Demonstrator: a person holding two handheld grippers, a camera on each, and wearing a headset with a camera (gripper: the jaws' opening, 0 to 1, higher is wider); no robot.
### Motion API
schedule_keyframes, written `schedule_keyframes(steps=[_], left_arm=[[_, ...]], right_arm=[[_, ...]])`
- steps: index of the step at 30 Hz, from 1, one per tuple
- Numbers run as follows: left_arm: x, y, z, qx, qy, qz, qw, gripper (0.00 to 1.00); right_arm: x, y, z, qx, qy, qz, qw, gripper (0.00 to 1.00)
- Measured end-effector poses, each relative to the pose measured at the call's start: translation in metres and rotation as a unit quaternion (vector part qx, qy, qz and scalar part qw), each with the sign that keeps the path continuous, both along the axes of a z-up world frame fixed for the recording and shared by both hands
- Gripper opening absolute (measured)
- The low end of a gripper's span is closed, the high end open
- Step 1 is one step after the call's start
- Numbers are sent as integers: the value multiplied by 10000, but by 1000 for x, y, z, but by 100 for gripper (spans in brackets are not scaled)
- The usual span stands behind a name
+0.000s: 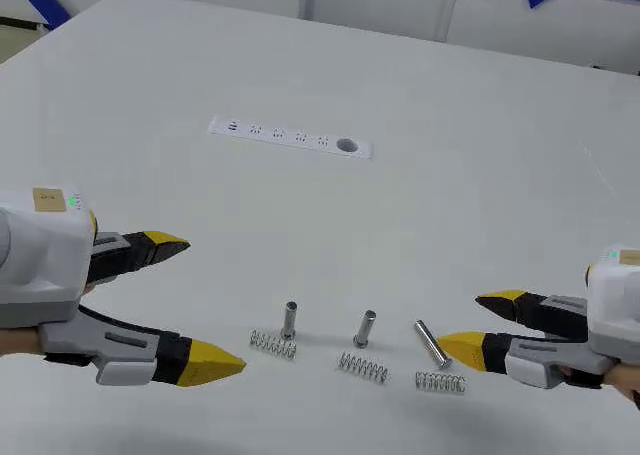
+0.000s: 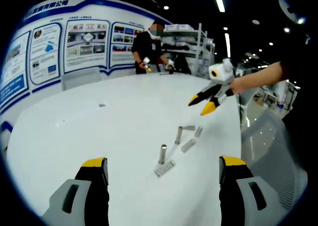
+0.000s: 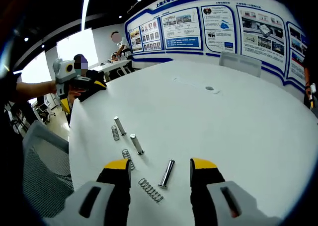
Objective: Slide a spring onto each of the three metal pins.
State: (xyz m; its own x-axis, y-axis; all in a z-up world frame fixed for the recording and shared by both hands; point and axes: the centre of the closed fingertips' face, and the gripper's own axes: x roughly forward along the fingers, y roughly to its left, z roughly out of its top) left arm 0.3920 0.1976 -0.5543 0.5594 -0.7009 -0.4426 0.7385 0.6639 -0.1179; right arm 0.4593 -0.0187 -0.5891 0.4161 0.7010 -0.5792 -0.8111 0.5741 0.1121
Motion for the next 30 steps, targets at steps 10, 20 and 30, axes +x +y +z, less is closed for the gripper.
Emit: schedule_keyframes(steps=[10, 20, 30], left_arm=[[-3, 5, -7, -33, 81, 94, 9999, 94], [-5, 14, -11, -115, 146, 265, 9995, 93], [-7, 14, -14, -130, 201, 300, 9993, 93]], right_arm=[[13, 20, -29, -227, 239, -38, 9994, 39], [25, 17, -58, -657, 454, -308, 9963, 30], [22, 19, -71, -853, 558, -396, 9940, 23]])
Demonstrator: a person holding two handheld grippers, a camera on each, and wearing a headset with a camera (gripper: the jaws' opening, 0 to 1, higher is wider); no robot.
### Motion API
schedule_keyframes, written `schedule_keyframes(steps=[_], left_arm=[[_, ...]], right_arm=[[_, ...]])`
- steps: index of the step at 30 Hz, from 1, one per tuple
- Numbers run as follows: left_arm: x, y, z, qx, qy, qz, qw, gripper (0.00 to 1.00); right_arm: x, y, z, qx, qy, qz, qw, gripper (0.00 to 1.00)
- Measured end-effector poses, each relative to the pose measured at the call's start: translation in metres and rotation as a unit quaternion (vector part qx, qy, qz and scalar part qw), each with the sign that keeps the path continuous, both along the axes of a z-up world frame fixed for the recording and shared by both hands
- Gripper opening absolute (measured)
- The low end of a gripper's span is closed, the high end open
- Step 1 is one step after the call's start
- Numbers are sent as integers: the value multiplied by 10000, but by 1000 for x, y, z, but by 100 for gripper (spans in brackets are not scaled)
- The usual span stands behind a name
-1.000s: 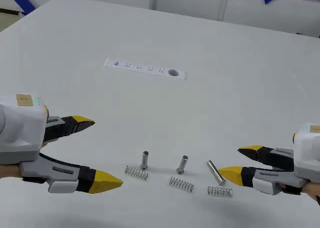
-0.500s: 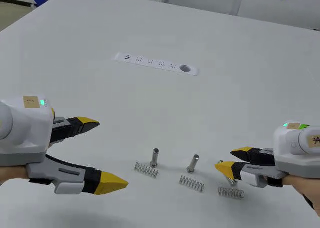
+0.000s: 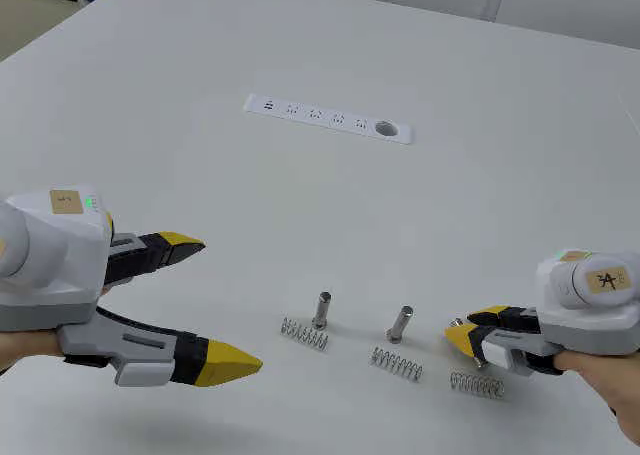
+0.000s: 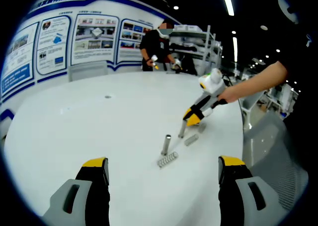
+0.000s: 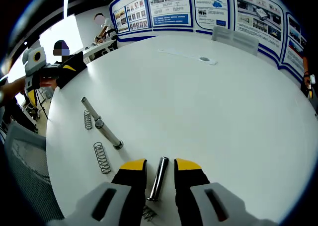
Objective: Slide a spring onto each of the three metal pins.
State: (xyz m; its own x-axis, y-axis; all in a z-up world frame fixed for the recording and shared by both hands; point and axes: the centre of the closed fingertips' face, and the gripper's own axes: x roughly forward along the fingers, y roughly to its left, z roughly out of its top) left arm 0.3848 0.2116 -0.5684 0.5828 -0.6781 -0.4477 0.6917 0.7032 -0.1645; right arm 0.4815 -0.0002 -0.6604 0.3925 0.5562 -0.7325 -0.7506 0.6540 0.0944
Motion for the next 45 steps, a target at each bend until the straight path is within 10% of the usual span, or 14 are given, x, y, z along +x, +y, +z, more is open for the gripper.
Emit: schedule_keyframes(steps=[12, 45], left_arm=[[3, 1, 2, -29, -34, 22, 10000, 92], [1, -4, 5, -106, -52, 17, 9999, 90]], right_arm=[[4, -6, -5, -359, -83, -91, 9993, 16], [3, 3, 2, -235, -308, -371, 9986, 8]])
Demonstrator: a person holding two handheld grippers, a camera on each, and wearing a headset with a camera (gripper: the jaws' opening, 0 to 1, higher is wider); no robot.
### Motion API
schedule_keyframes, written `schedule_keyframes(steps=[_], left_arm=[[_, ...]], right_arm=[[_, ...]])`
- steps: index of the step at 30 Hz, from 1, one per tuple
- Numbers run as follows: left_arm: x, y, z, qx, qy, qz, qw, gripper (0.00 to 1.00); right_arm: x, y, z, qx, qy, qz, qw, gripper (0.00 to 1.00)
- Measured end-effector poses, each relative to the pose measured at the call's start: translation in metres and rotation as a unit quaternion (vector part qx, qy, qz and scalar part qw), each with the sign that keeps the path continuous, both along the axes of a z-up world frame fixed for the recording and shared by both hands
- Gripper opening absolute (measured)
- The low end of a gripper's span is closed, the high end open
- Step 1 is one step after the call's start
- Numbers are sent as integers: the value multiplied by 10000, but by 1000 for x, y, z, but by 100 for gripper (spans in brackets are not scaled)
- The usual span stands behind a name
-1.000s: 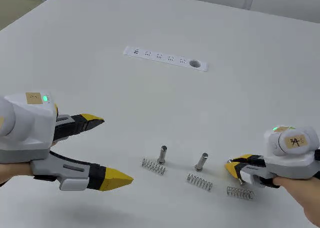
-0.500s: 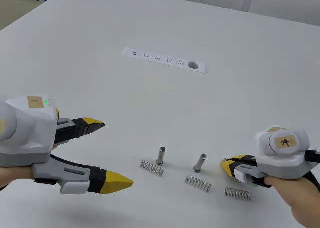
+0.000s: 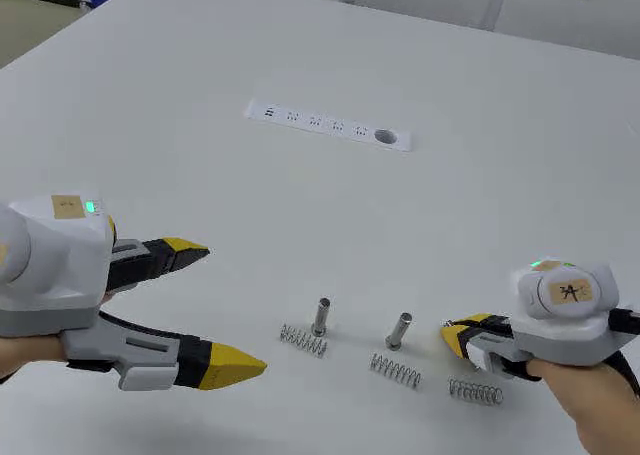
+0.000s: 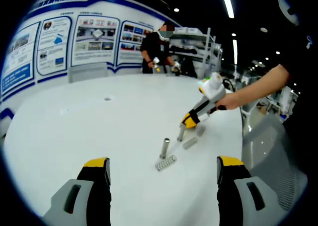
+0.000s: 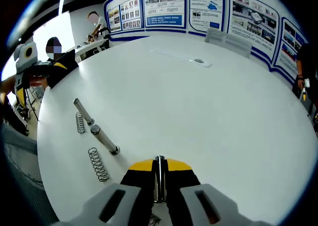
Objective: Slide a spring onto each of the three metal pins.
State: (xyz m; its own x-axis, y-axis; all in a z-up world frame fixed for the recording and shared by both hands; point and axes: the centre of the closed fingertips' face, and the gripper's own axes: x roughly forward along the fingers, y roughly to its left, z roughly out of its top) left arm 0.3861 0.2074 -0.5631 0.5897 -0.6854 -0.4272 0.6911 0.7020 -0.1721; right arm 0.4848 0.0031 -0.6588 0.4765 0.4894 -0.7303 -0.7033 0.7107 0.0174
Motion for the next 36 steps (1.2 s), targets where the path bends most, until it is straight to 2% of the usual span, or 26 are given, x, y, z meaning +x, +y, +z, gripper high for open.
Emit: schedule_keyframes(steps=[9, 17, 24, 36], left_arm=[[-2, -6, 1, 32, -5, -117, 9999, 90], [3, -6, 12, -39, -120, -73, 9999, 90], [1, -7, 12, 2, -116, -112, 9999, 90], [0, -10, 15, 27, -133, -147, 9998, 90]], right_arm=[[0, -5, 10, 177, -121, -64, 9998, 8], [0, -10, 16, 271, -226, -165, 9992, 8], [-2, -13, 19, 259, -319, -112, 9991, 8], [-5, -18, 28, 449, -437, -195, 9978, 8]])
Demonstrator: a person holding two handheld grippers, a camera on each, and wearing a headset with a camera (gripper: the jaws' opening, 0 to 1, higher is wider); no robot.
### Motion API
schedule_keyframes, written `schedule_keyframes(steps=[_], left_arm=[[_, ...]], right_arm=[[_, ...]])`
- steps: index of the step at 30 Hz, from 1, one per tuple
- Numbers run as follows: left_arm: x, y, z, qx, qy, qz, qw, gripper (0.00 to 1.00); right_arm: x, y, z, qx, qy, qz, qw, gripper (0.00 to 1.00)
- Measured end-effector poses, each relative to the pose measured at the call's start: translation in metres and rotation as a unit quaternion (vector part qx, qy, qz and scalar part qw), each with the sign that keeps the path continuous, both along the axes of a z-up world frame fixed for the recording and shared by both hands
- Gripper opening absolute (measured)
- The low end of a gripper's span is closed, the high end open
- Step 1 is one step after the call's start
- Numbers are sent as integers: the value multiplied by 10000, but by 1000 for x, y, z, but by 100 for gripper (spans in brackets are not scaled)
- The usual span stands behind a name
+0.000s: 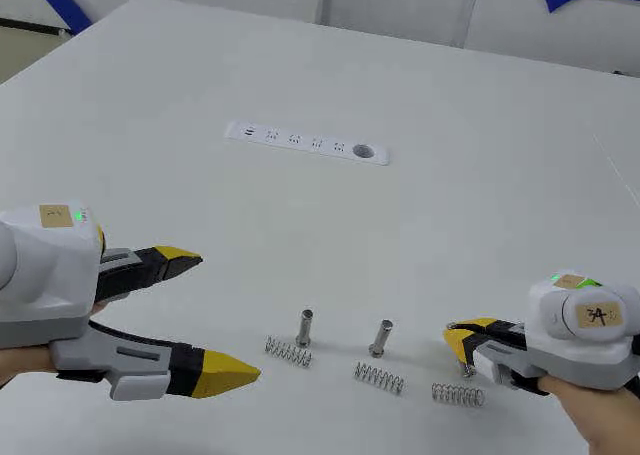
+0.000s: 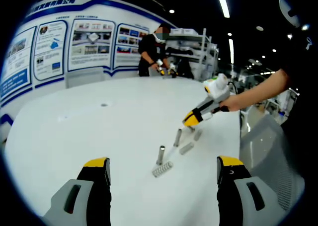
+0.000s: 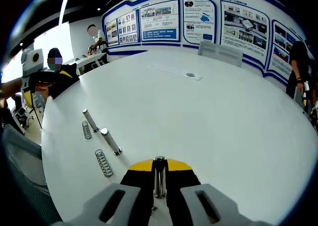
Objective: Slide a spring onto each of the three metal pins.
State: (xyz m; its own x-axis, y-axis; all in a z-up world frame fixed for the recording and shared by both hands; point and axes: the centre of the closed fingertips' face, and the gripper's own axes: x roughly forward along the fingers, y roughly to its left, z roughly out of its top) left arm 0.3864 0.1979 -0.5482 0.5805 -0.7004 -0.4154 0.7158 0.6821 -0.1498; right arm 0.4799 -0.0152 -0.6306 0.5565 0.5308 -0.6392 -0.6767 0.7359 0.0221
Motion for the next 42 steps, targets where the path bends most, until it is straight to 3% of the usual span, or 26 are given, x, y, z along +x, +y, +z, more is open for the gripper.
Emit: schedule_keyframes(steps=[25, 42], left_arm=[[-11, -9, 2, 86, 7, -144, 9999, 90], [-18, -8, 5, 138, -10, -131, 9998, 90]], right_arm=[[-11, -7, 13, 222, -236, -44, 9995, 8], [-20, -9, 15, 284, -559, 95, 9980, 8]])
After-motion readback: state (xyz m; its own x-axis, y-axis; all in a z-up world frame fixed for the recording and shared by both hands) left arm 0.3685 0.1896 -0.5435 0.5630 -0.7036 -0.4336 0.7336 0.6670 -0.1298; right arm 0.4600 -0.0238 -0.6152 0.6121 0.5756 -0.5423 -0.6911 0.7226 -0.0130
